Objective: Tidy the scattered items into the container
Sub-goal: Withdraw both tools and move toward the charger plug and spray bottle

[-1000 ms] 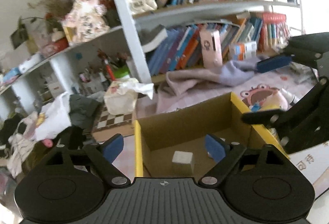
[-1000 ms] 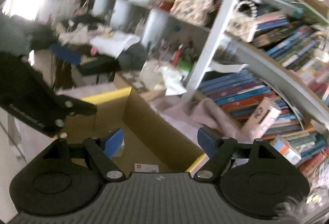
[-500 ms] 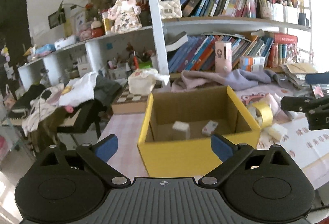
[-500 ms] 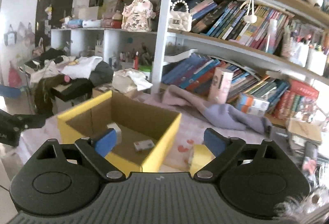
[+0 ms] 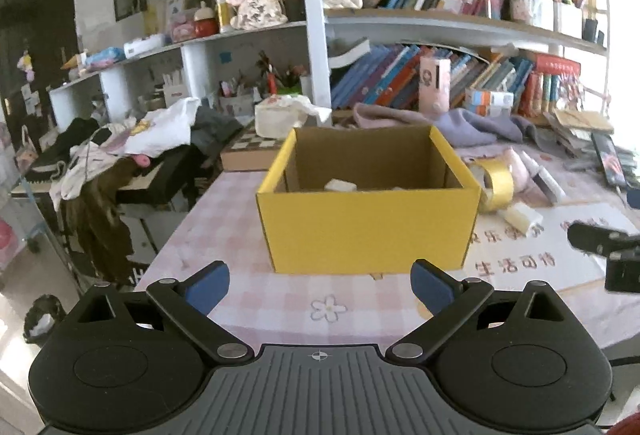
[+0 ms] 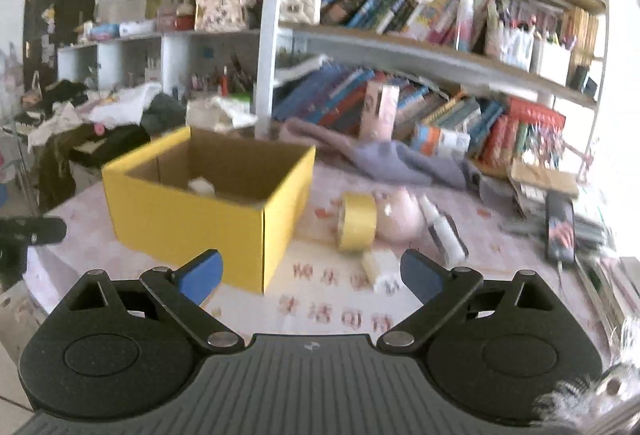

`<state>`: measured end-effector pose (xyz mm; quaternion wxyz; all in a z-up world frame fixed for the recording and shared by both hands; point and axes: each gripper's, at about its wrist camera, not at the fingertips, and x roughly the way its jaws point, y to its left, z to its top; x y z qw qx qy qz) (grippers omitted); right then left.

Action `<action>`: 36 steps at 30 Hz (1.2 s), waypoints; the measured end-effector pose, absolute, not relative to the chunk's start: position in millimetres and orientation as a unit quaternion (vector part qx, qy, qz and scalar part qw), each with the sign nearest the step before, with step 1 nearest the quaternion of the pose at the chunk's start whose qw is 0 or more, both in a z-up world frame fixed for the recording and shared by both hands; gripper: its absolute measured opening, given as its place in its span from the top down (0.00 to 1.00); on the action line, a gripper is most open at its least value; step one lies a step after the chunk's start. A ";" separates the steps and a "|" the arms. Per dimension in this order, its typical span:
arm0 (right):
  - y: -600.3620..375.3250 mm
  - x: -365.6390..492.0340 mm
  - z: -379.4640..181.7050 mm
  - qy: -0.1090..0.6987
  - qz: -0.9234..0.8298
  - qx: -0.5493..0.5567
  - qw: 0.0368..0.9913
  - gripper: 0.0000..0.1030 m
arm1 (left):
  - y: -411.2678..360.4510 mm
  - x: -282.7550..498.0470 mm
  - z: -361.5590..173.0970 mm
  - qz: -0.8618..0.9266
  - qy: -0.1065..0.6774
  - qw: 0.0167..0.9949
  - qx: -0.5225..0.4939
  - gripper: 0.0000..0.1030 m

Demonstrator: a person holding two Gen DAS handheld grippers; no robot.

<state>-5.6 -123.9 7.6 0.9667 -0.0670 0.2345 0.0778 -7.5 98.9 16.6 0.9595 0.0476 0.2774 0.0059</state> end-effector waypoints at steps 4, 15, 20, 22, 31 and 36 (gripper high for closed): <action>-125.1 -11.7 -2.3 0.267 0.071 -0.067 0.959 0.07 | 91.6 -8.6 6.6 -0.012 0.299 0.953 0.051 0.04; -127.3 -22.5 -15.2 0.313 0.073 -0.073 0.944 0.05 | 77.0 -8.6 -16.8 -0.055 0.360 0.930 0.057 0.04; -126.1 -22.7 -19.1 0.322 0.080 -0.072 0.941 0.04 | 76.9 -8.3 -22.2 -0.053 0.374 0.924 0.056 0.04; -125.5 -21.8 -20.6 0.325 0.082 -0.074 0.939 0.04 | 75.8 -7.2 -23.3 -0.054 0.379 0.922 0.056 0.04; -138.9 -13.5 -20.7 0.338 0.074 -0.092 0.934 0.04 | 49.5 12.9 -33.3 -0.090 0.410 0.906 0.053 0.04; -159.8 -7.4 -20.2 0.342 0.052 -0.083 0.934 0.03 | 26.5 22.3 -33.5 -0.114 0.409 0.903 0.066 0.04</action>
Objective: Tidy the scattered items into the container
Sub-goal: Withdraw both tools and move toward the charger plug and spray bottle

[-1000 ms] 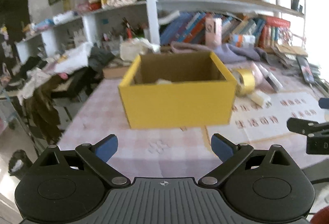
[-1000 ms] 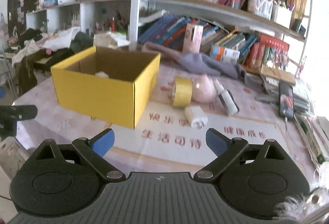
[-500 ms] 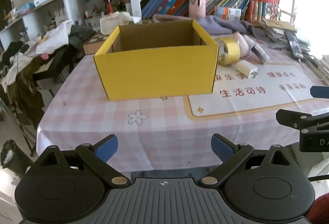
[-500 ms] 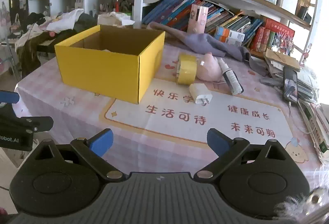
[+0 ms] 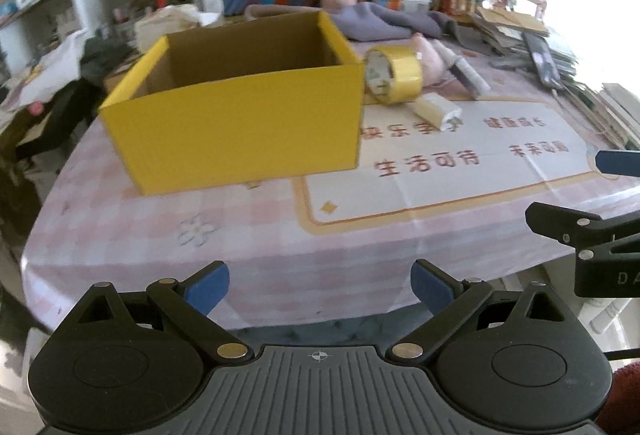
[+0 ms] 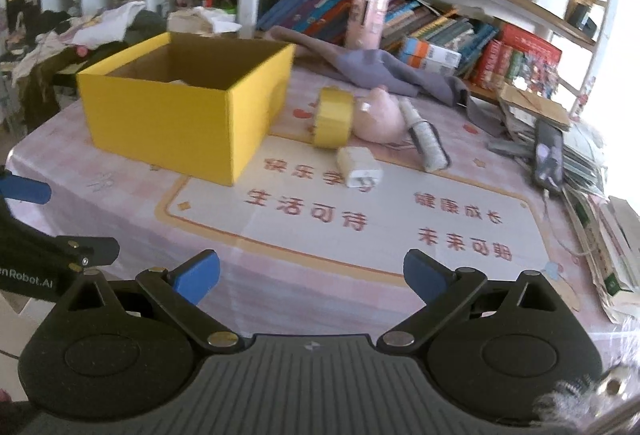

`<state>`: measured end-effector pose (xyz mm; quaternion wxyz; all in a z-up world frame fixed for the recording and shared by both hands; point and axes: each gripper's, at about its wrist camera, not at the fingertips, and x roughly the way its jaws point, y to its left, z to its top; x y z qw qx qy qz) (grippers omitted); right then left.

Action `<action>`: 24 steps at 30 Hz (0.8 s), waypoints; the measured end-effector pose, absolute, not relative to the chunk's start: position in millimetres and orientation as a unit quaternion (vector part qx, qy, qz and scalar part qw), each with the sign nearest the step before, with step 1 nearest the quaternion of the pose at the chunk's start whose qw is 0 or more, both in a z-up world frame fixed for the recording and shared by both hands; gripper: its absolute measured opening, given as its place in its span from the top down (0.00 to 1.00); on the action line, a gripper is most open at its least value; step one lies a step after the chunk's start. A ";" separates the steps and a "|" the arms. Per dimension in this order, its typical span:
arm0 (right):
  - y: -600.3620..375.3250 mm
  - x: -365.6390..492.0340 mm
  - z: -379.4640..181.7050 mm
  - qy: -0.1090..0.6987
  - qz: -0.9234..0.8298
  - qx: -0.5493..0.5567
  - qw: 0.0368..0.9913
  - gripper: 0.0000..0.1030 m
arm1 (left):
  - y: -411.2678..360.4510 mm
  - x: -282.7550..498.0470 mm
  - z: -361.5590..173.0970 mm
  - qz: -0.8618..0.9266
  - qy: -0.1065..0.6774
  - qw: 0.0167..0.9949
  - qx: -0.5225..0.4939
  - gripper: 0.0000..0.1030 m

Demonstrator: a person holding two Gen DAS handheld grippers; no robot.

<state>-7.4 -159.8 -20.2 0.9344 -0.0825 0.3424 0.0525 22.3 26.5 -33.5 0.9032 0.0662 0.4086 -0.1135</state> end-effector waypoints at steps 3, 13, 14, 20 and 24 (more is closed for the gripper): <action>-172.8 -3.9 -21.5 0.345 0.041 -0.078 0.934 0.03 | 12.2 29.5 -34.2 -0.127 0.409 0.901 0.074 0.04; -216.4 9.9 -28.9 0.357 0.006 -0.054 0.933 0.03 | -34.0 53.4 -41.4 -0.162 0.417 0.888 0.103 0.04; -220.8 12.2 -29.6 0.358 0.003 -0.052 0.932 0.03 | -38.9 56.4 -42.3 -0.165 0.418 0.887 0.105 0.04; -250.4 28.3 -31.5 0.359 -0.019 -0.040 0.932 0.03 | -73.9 71.3 -49.9 -0.192 0.423 0.877 0.123 0.04; -274.0 41.4 -33.4 0.364 -0.031 -0.031 0.930 0.03 | -98.7 83.3 -52.1 -0.212 0.419 0.873 0.131 0.04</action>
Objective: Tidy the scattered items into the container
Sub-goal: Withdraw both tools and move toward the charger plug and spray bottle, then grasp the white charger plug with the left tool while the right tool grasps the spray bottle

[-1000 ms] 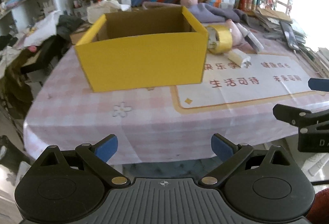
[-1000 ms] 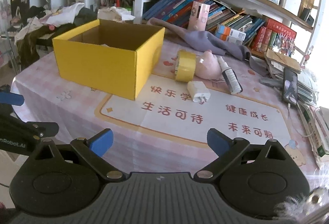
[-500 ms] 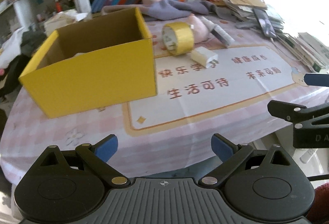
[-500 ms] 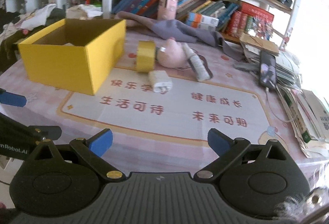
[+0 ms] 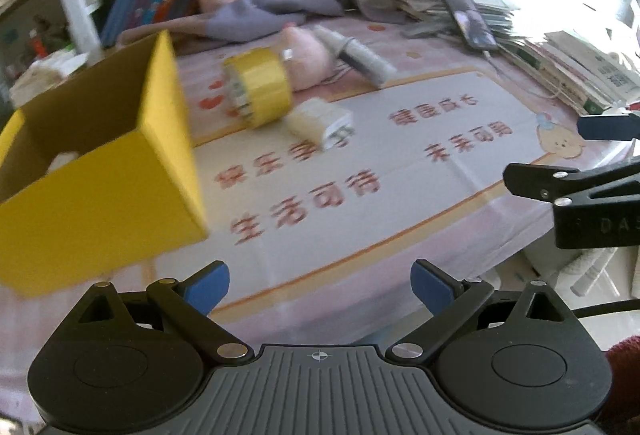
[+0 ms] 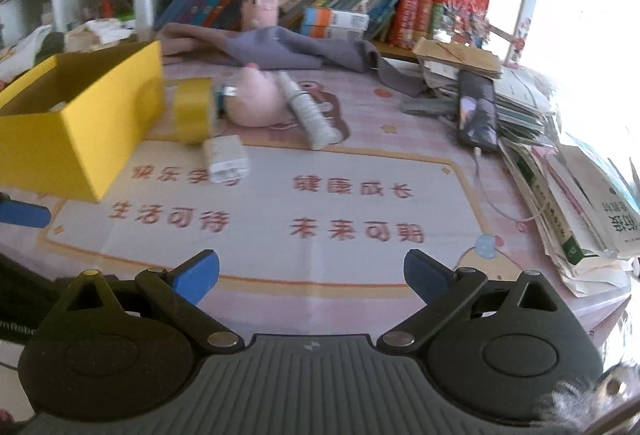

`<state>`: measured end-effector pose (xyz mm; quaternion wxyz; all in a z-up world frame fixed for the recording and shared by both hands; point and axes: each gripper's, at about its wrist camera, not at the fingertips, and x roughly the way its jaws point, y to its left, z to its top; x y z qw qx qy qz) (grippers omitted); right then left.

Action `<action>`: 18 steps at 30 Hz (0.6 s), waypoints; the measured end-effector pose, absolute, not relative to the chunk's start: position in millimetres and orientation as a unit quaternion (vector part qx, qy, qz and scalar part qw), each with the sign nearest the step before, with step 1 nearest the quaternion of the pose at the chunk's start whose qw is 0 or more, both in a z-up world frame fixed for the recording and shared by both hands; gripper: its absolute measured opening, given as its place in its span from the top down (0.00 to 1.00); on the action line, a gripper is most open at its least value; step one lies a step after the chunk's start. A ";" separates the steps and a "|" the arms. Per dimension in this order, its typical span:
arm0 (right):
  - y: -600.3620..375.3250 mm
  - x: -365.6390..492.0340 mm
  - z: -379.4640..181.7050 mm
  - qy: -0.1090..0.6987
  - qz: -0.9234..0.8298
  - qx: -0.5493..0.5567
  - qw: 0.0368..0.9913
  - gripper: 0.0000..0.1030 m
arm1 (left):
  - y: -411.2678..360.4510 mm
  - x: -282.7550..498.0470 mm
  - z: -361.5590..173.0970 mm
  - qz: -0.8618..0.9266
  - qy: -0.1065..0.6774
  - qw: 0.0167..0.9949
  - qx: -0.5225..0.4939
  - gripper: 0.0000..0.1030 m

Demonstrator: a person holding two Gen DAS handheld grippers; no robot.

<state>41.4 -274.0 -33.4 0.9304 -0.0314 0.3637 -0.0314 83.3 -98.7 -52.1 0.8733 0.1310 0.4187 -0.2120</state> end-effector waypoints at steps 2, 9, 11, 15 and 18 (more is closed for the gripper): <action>-284.8 49.1 -34.7 0.367 -0.032 -0.030 0.929 0.03 | -110.9 91.3 -52.3 -0.218 0.415 0.874 0.130 0.04; -322.0 85.0 -36.5 0.370 -0.017 -0.028 0.929 0.03 | -149.2 124.9 -53.3 -0.212 0.408 0.879 0.127 0.04; -332.4 97.7 -36.2 0.370 -0.010 -0.024 0.929 0.03 | -157.2 134.6 -53.5 -0.203 0.410 0.881 0.124 0.04; -350.3 121.1 -36.0 0.373 0.010 -0.021 0.928 0.05 | -168.7 152.7 -54.4 -0.180 0.415 0.885 0.112 0.04; -363.3 142.4 -35.8 0.375 0.032 -0.017 0.926 0.06 | -174.8 167.9 -57.2 -0.159 0.415 0.890 0.097 0.04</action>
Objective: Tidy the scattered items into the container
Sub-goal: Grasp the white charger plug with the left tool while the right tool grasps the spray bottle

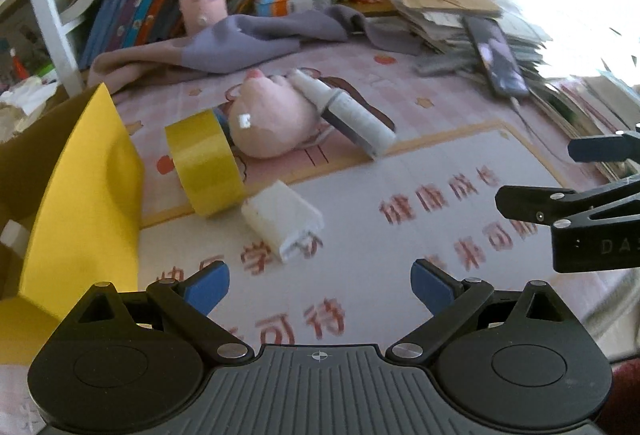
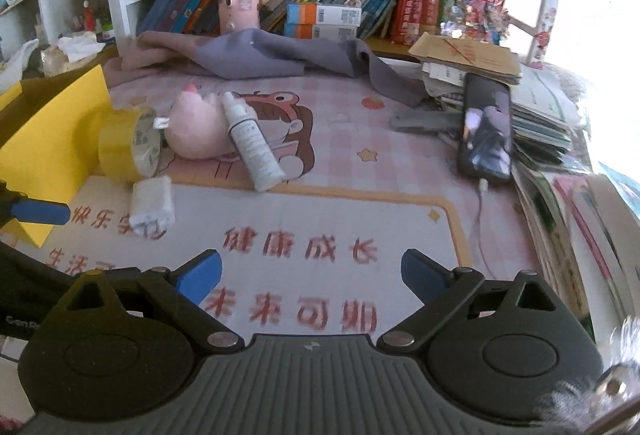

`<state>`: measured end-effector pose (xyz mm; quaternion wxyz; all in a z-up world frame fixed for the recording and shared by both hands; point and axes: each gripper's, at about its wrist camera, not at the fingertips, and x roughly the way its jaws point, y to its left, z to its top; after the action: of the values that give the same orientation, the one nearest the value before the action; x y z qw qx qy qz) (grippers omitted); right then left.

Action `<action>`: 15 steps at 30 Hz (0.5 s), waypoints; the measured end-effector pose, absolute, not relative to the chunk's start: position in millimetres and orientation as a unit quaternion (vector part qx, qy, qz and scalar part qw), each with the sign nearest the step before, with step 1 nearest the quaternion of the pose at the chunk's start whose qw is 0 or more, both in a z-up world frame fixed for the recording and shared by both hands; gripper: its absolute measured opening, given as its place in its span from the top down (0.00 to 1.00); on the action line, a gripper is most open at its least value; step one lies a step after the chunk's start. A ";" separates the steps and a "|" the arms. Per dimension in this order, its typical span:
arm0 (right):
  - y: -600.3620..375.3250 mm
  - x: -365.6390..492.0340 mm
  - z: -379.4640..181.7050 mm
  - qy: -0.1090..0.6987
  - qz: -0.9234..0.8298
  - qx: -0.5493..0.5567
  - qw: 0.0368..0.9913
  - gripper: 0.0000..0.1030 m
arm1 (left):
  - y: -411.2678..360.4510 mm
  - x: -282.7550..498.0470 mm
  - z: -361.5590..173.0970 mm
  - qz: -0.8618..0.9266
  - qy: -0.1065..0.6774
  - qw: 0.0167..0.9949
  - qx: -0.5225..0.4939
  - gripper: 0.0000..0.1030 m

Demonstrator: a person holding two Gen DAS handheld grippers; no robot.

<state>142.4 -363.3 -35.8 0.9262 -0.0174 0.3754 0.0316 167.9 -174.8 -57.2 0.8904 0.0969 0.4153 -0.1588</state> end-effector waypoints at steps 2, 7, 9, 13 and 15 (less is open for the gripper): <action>-367.5 157.3 -36.3 0.376 0.048 -0.019 0.925 0.06 | -177.5 178.9 -60.7 -0.141 0.416 0.894 0.086 0.04; -368.6 198.4 -37.8 0.369 0.098 -0.037 0.923 0.12 | -177.7 205.1 -72.2 -0.095 0.429 0.897 0.056 0.06; -365.3 213.1 -38.8 0.366 0.118 -0.048 0.922 0.13 | -176.5 214.2 -76.3 -0.079 0.432 0.897 0.044 0.06; -353.2 243.8 -43.1 0.359 0.159 -0.077 0.916 0.18 | -176.3 231.3 -86.4 -0.055 0.442 0.895 0.032 0.09; -345.1 259.6 -47.7 0.359 0.177 -0.095 0.912 0.21 | -177.8 237.5 -90.1 -0.046 0.446 0.893 0.032 0.09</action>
<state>259.6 -345.1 -47.7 0.9117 -0.0950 0.3586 0.1767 237.5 -177.8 -90.1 0.8932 0.0320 0.4461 -0.0456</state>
